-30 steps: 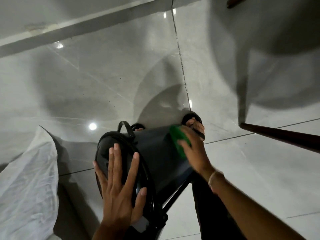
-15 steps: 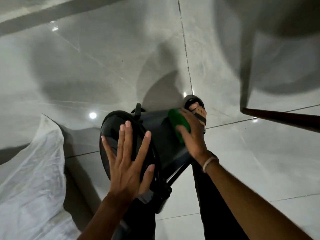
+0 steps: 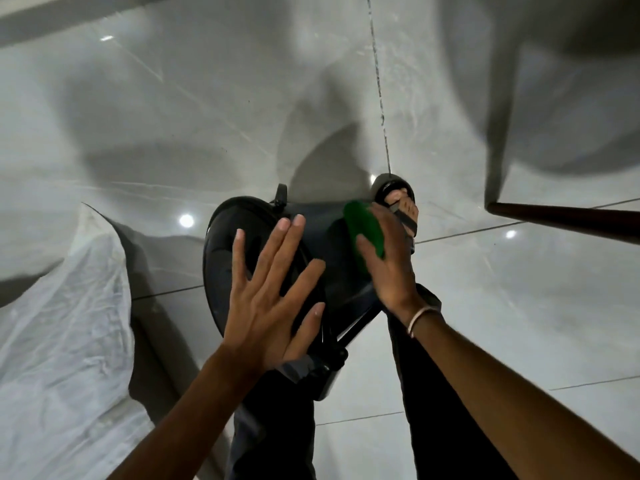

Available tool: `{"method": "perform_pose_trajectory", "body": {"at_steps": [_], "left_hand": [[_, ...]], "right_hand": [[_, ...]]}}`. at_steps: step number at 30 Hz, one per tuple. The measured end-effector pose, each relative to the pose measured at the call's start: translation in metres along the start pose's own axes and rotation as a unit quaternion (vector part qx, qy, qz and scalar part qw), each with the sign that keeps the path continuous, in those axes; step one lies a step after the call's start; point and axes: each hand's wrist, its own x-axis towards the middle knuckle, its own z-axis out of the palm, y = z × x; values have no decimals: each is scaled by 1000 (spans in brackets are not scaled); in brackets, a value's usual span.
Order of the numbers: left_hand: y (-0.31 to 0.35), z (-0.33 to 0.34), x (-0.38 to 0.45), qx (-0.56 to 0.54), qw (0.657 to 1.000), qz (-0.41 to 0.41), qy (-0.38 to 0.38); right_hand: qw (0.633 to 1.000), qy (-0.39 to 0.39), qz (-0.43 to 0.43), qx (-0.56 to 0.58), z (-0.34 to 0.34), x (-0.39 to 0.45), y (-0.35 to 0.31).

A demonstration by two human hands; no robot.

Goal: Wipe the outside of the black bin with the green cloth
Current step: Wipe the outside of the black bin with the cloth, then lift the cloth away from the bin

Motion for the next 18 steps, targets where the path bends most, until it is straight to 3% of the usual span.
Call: {"method": "perform_pose_trajectory", "body": {"at_steps": [2,5,7,10,15,18], "left_hand": [[1,-6,13,-1,999,37,-8],[-1,-13,41,5,995,100,-15],[-3,-17,65,22,990,138,-20],[3,-23,102,39,985,161,-45],[-1,-35,146,28,993,21,-117],[-1,-46,191,33,988,-98,-113]], "right_hand": [[995,31,89,31,-11,28,9],[985,53,155,55,-23,54,11],[963,79,188,178,-33,65,-5],[895,106,192,389,-62,64,-42],[791,51,156,589,-98,49,-99],[740,20,101,664,-129,53,-135]]}}
